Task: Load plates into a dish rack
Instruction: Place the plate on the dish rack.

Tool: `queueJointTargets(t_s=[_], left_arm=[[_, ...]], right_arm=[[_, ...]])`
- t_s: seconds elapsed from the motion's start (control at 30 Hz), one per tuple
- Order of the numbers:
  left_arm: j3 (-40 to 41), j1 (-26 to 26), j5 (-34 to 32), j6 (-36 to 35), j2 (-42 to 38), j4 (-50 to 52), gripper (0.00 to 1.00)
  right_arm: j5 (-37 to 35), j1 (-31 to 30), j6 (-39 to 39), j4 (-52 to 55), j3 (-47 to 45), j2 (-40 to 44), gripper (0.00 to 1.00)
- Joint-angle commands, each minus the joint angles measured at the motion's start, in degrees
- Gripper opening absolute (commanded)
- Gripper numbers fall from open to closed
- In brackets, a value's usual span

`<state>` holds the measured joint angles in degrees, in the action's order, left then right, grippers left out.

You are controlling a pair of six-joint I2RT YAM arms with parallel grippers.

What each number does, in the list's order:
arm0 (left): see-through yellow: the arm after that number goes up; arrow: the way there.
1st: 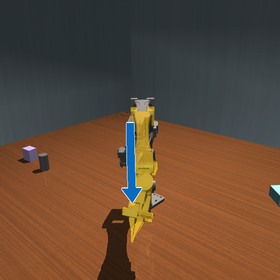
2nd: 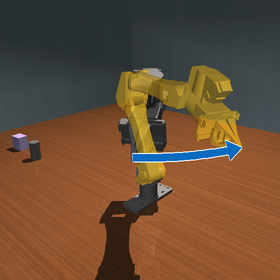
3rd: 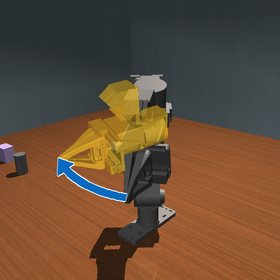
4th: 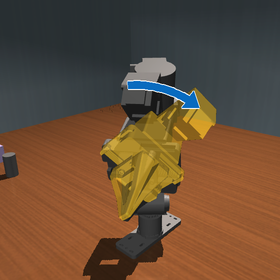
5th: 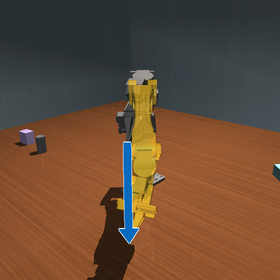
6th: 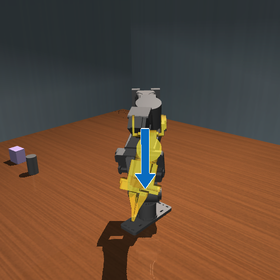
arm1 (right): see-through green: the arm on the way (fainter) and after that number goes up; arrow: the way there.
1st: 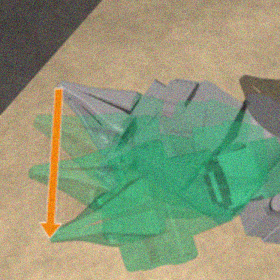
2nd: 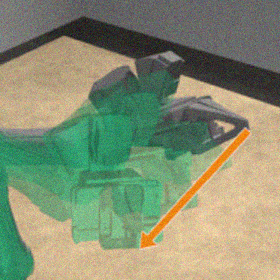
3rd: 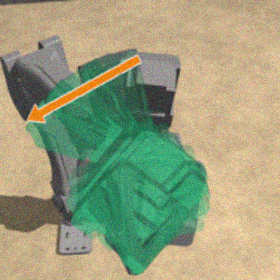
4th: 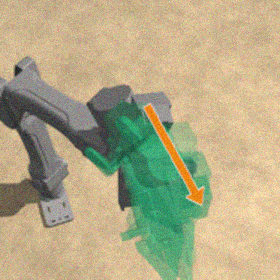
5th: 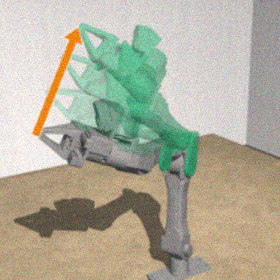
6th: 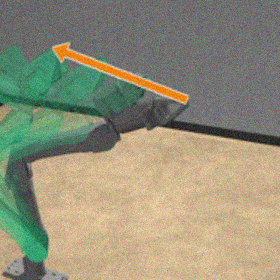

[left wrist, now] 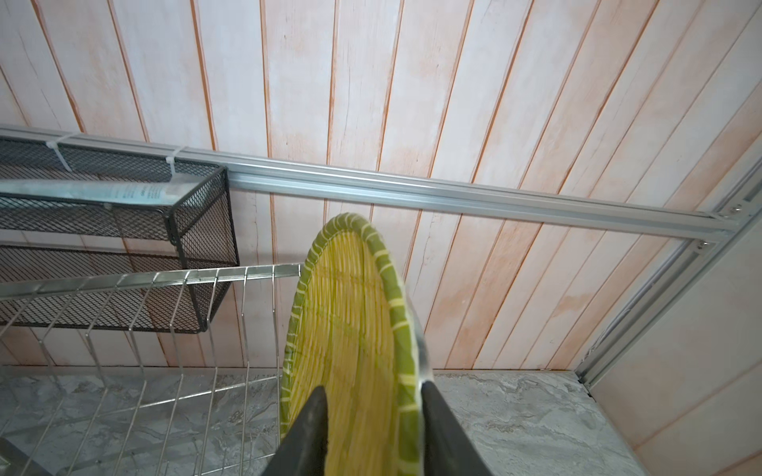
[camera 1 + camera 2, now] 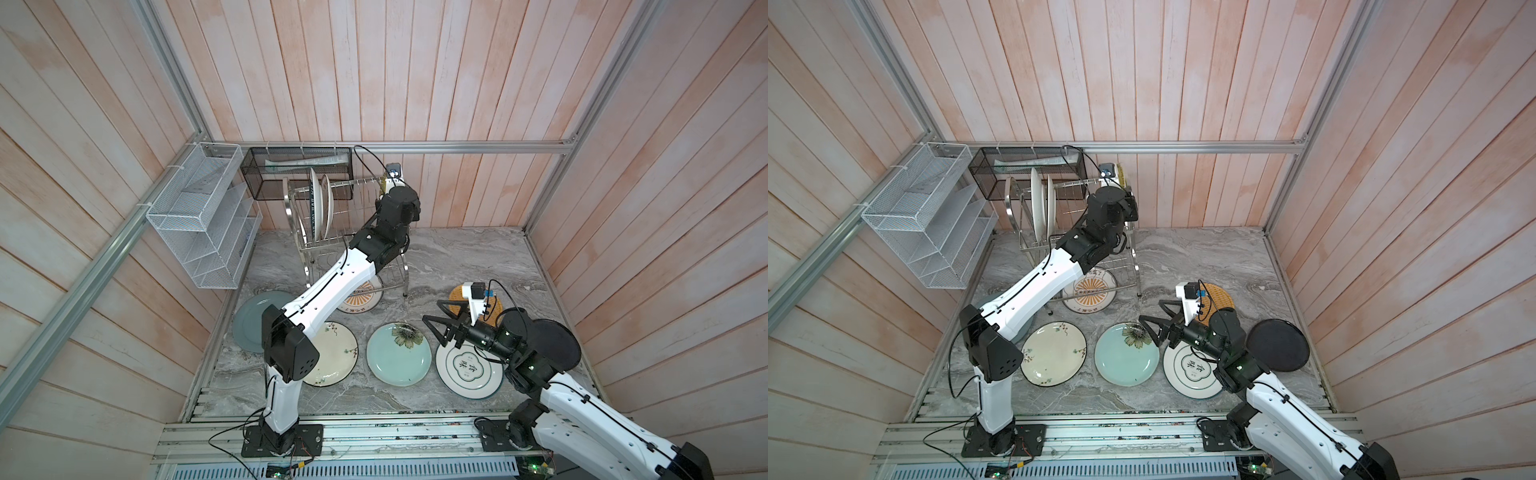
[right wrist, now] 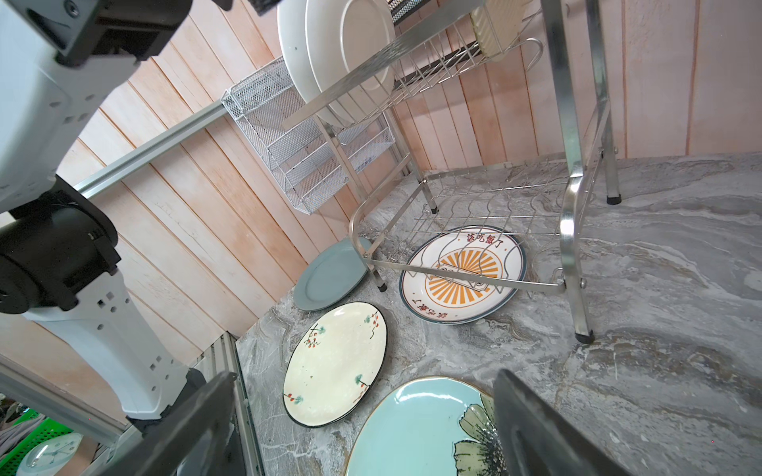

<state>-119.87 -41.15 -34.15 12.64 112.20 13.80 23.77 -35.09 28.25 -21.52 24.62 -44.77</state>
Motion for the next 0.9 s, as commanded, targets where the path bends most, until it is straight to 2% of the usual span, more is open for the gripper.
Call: queueJointTargets(t_s=[0.0,0.37,0.63,0.73,0.87], left_arm=[[0.58,0.41,1.62,-0.44,-4.38,-0.59,0.44],[2.92,1.86,5.67,-1.14,-10.5,-0.36,0.54],[8.8,2.13,9.8,-1.44,-17.29,-0.64,0.64],[12.1,2.22,12.22,-1.48,-20.69,-1.04,0.73],[20.6,3.53,18.93,-0.48,-27.96,-3.49,0.98]], right_arm=[[-1.09,0.21,-0.48,1.11,0.81,0.49,0.98],[-1.53,0.2,0.16,2.42,1.67,0.7,0.98],[-3.71,0.2,-1.5,5.92,2.63,1.89,0.98],[-4.17,0.29,-1.97,7.3,3.4,2.06,0.98],[-5.54,0.54,-3.03,9.66,4.58,1.99,0.98]])
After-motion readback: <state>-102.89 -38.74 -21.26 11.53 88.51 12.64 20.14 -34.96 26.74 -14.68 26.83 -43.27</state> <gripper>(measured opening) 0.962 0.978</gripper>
